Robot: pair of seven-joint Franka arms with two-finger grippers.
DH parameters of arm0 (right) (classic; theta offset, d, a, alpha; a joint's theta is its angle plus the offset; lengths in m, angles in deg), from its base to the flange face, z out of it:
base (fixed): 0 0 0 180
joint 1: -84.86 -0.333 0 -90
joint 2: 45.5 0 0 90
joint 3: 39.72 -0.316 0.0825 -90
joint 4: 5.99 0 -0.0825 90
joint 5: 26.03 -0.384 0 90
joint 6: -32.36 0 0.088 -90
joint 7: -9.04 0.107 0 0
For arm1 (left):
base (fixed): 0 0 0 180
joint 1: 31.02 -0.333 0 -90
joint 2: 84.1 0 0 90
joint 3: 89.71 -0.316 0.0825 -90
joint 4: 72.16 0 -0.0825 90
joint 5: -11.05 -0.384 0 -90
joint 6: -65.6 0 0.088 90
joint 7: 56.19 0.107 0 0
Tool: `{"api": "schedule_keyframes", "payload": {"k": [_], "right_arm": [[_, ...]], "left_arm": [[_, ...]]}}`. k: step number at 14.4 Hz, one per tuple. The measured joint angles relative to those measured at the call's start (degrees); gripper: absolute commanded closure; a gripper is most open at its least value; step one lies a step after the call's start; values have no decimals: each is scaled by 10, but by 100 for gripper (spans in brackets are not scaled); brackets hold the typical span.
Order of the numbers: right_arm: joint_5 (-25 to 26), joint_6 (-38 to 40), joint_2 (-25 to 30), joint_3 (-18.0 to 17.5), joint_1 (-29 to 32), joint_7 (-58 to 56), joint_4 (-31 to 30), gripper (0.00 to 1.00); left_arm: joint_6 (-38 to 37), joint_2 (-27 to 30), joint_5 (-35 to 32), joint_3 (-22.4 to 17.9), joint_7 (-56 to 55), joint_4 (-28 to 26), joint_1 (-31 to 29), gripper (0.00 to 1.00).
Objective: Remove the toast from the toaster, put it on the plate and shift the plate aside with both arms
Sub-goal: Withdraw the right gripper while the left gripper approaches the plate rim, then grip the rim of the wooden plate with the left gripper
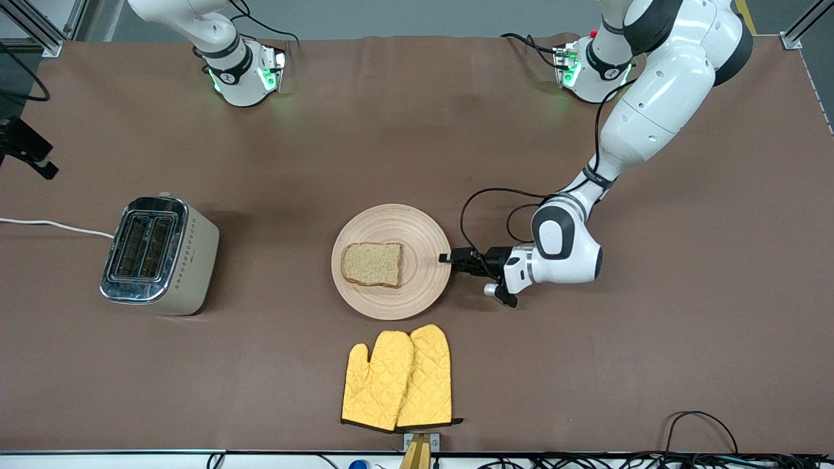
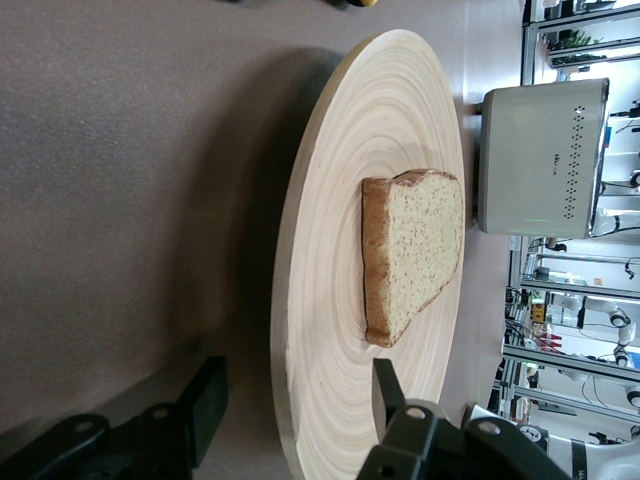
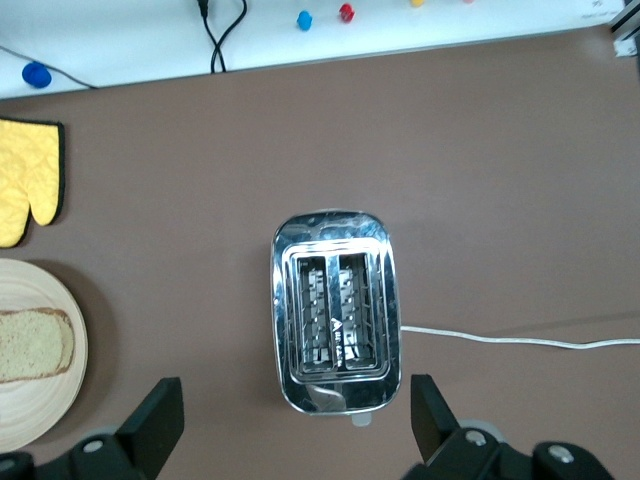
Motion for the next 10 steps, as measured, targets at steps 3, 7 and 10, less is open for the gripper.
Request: {"api": "schedule_keyframes", "payload": {"k": [3,7,10], "right_arm": [[0,2,-30,1,1,0,19,0],[-5,20,-56,-4,-5,1,33,0],[-6,54,-55,-8,-12,1,41,0]], "left_arm": [[2,-5,7,0,10,0,2,66],[2,-6,8,0,10,0,2,99],[4,-6,12,1,11,0,2,99]]}}
